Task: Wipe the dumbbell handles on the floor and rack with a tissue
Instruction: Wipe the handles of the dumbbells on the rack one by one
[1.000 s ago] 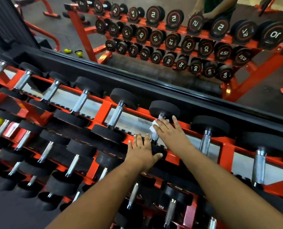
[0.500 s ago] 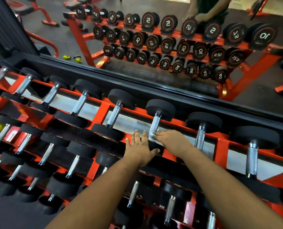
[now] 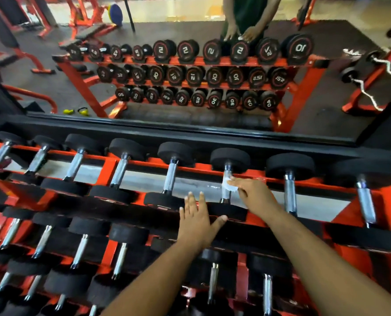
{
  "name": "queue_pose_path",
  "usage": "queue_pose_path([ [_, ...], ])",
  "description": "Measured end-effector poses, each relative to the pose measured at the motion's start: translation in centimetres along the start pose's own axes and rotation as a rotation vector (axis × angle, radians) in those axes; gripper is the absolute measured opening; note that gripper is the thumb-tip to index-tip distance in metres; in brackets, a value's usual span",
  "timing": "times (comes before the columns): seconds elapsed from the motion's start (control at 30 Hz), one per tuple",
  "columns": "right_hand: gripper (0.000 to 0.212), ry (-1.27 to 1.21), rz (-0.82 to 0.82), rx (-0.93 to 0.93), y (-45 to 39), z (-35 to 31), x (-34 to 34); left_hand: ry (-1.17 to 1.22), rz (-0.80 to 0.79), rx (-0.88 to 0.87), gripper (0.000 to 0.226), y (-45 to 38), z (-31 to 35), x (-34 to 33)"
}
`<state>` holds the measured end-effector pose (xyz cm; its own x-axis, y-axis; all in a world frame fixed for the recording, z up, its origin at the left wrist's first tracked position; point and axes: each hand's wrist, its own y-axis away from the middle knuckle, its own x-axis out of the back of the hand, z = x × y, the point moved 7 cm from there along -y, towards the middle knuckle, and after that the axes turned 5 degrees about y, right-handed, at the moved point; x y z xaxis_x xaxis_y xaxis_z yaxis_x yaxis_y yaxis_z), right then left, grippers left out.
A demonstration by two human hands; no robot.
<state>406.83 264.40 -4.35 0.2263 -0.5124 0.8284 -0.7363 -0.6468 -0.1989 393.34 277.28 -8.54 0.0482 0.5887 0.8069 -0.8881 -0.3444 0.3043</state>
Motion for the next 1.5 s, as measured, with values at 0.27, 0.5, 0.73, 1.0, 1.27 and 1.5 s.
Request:
queue_pose_path([
  [0.27,0.049,0.014,-0.075,-0.021,1.5,1.2,-2.1,0.109,-0.033,0.091,0.108,-1.3,3.4,-2.7],
  [0.5,0.050,-0.184,0.028,-0.262,2.8,2.2,-4.2,0.142,-0.031,0.141,0.104,-2.4,3.4,-3.6],
  [0.73,0.047,-0.177,-0.033,-0.300,3.3,2.6,-3.8,0.088,-0.064,0.130,0.105,-2.4,3.5,-3.5],
  [1.0,0.049,0.031,-0.052,0.006,0.0,2.7,-1.8,0.036,-0.127,0.168,0.109,-2.6,3.7,-3.2],
  [1.27,0.049,0.518,-0.384,0.607,0.2,0.8,-4.5,0.004,-0.100,0.196,0.112,-2.9,3.5,-3.3],
  [1.5,0.066,0.673,-0.462,0.644,-2.3,2.2,-3.8,-0.021,-0.133,0.223,0.114,-3.0,3.4,-3.2],
])
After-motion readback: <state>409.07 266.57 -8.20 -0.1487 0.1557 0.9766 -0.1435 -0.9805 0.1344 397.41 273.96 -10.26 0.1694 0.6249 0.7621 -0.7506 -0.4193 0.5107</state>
